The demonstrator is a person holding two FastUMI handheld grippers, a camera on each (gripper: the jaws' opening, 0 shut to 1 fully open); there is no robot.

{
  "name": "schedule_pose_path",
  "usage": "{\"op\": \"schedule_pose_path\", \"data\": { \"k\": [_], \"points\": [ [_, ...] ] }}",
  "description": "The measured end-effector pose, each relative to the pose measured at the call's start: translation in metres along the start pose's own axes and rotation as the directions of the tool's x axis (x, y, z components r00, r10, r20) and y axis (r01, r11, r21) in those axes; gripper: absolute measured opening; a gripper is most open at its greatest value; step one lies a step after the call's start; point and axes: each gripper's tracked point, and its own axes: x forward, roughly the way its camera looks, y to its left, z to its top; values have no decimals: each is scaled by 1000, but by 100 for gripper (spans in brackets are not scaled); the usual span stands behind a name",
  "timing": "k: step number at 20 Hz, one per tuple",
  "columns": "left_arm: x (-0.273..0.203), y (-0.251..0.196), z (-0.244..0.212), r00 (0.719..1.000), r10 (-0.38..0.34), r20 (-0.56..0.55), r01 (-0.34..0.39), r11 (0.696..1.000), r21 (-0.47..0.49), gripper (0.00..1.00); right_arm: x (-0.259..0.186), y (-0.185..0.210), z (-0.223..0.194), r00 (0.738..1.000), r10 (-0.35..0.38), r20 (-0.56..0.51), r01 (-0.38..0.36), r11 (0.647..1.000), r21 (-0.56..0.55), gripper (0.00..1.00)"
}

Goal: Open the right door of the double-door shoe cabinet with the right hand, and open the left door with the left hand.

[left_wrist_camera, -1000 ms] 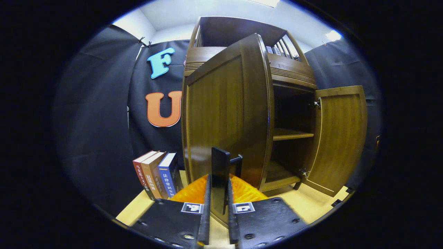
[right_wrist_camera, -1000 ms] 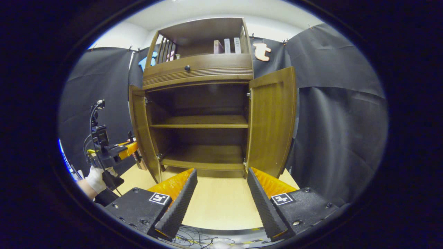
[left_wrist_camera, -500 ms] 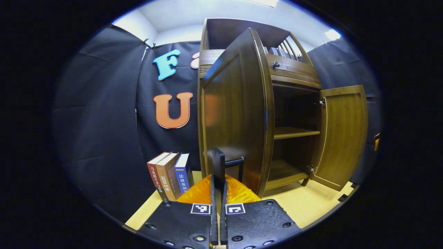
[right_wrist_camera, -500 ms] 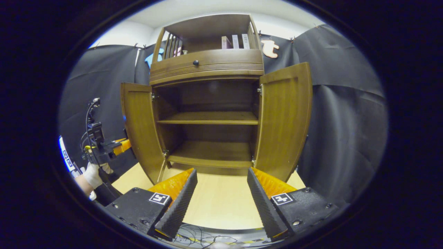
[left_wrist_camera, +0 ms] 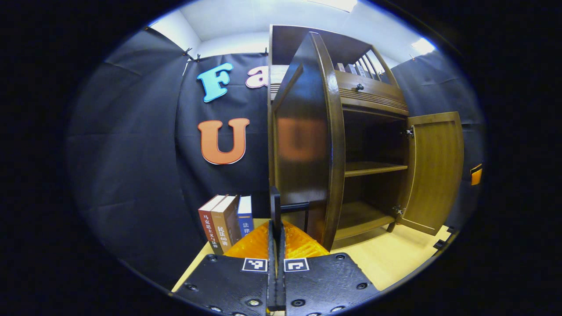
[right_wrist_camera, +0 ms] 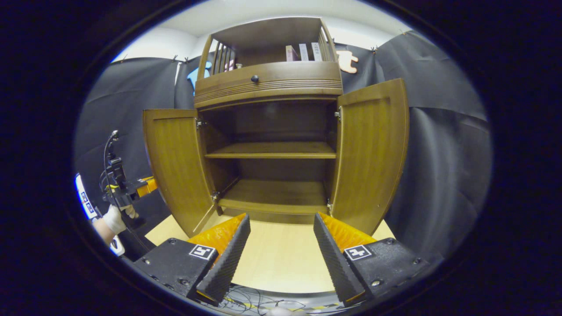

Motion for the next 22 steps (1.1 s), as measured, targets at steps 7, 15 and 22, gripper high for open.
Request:
{"op": "schedule_pose_path", "data": {
  "k": [7,15,22],
  "points": [
    [3,24,-1,998,-58,-1,58,998,5,0,3,7,3,1000,14,-3,-14,1000,-15,92],
    [7,45,-2,983,-182,-9,181,981,-63,0,2,10,3,999,34,-9,-34,999,-26,92],
    [-4,54,9,980,-201,-11,200,978,-63,17,1,7,15,999,39,11,-38,998,-40,92]
  ]
}}
